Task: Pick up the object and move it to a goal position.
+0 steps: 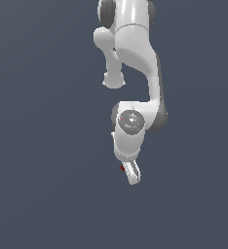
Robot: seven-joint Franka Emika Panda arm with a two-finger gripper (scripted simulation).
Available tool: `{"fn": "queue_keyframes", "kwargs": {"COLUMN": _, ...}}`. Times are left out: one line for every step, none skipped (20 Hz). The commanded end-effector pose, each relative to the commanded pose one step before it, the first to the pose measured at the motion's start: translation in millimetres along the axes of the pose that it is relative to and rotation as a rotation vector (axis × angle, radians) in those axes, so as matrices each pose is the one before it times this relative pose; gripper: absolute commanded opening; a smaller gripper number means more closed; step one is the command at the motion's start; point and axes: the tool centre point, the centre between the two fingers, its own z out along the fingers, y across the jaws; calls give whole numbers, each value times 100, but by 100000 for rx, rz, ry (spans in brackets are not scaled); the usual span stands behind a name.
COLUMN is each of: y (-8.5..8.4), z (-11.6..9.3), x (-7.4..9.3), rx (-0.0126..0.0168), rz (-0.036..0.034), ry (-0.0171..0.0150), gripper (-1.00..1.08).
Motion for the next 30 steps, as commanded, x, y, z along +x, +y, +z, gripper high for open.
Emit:
{"fn": "queue_keyframes", "kwargs": {"y": -160, "z": 187, "x": -30, "rx": 11, "rz": 2329, "ry": 109, "gripper": 100}}
{"fn": "queue_keyframes", "kwargs": {"y": -38, "z": 52, "x": -15, "rx": -5, "rz": 569, "ry": 25, "gripper": 100}}
{"fn": "queue_keyframes", "kwargs": {"y": -29, "z": 41, "x": -9, "rx": -4, "rz": 447, "ry": 20, "gripper": 100}}
{"fn": "queue_keyframes", "kwargs": {"y": -21, "z": 29, "x": -8, "rx": -3, "rz": 316, "ry": 14, "gripper": 100}}
{"fn": "queue_keyframes", "kwargs": {"y": -12, "z": 17, "x": -1, "rx": -2, "rz": 195, "ry": 9, "gripper": 100}}
{"fn": "queue_keyframes", "kwargs": {"y": -3, "z": 6, "x": 2, "rx": -1, "rz": 69, "ry": 3, "gripper": 100}}
{"fn": "queue_keyframes", "kwargs": {"y": 31, "z": -17, "x": -12, "rx": -26, "rz": -435, "ry": -27, "gripper": 100}}
{"fn": "queue_keyframes", "kwargs": {"y": 0, "z": 41, "x": -3, "rx": 0, "rz": 0, "ry": 0, "gripper": 100}}
{"fn": "queue_keyframes", "kwargs": {"y": 0, "z": 121, "x": -8, "rx": 0, "rz": 0, "ry": 0, "gripper": 100}}
{"fn": "queue_keyframes", "kwargs": {"y": 0, "z": 202, "x": -13, "rx": 0, "rz": 0, "ry": 0, "gripper": 100}}
{"fn": "queue_keyframes", "kwargs": {"y": 11, "z": 279, "x": 29, "rx": 4, "rz": 69, "ry": -1, "gripper": 100}}
{"fn": "queue_keyframes", "kwargs": {"y": 2, "z": 361, "x": -25, "rx": 0, "rz": 0, "ry": 0, "gripper": 100}}
{"fn": "queue_keyframes", "kwargs": {"y": 15, "z": 437, "x": 17, "rx": 4, "rz": 69, "ry": -2, "gripper": 100}}
{"fn": "queue_keyframes", "kwargs": {"y": 18, "z": 514, "x": 11, "rx": 3, "rz": 69, "ry": -2, "gripper": 100}}
{"fn": "queue_keyframes", "kwargs": {"y": 11, "z": 590, "x": -43, "rx": 0, "rz": 0, "ry": 0, "gripper": 100}}
{"fn": "queue_keyframes", "kwargs": {"y": 28, "z": 620, "x": 22, "rx": 4, "rz": 98, "ry": -3, "gripper": 100}}
{"fn": "queue_keyframes", "kwargs": {"y": 21, "z": 540, "x": 8, "rx": 3, "rz": 69, "ry": -2, "gripper": 100}}
{"fn": "queue_keyframes", "kwargs": {"y": 6, "z": 454, "x": -32, "rx": 0, "rz": 0, "ry": 0, "gripper": 100}}
{"fn": "queue_keyframes", "kwargs": {"y": 10, "z": 364, "x": 24, "rx": 3, "rz": 69, "ry": 0, "gripper": 100}}
{"fn": "queue_keyframes", "kwargs": {"y": -9, "z": 279, "x": -15, "rx": 0, "rz": 0, "ry": 0, "gripper": 100}}
{"fn": "queue_keyframes", "kwargs": {"y": -18, "z": 191, "x": -6, "rx": 0, "rz": 0, "ry": 0, "gripper": 100}}
{"fn": "queue_keyframes", "kwargs": {"y": -28, "z": 103, "x": 3, "rx": 0, "rz": 0, "ry": 0, "gripper": 100}}
{"fn": "queue_keyframes", "kwargs": {"y": -38, "z": 16, "x": 13, "rx": 0, "rz": 0, "ry": 0, "gripper": 100}}
{"fn": "queue_keyframes", "kwargs": {"y": -39, "z": -53, "x": 18, "rx": 0, "rz": 0, "ry": 0, "gripper": 100}}
{"fn": "queue_keyframes", "kwargs": {"y": -14, "z": -28, "x": 7, "rx": 0, "rz": 0, "ry": 0, "gripper": 100}}
{"fn": "queue_keyframes", "kwargs": {"y": 0, "z": 0, "x": 0, "rx": 0, "rz": 0, "ry": 0, "gripper": -100}}
{"fn": "queue_keyframes", "kwargs": {"y": 0, "z": 0, "x": 0, "rx": 0, "rz": 0, "ry": 0, "gripper": -100}}
{"fn": "queue_keyframes", "kwargs": {"y": 0, "z": 0, "x": 0, "rx": 0, "rz": 0, "ry": 0, "gripper": -100}}
{"fn": "queue_keyframes", "kwargs": {"y": 0, "z": 0, "x": 0, "rx": 0, "rz": 0, "ry": 0, "gripper": -100}}
{"fn": "queue_keyframes", "kwargs": {"y": 0, "z": 0, "x": 0, "rx": 0, "rz": 0, "ry": 0, "gripper": -100}}
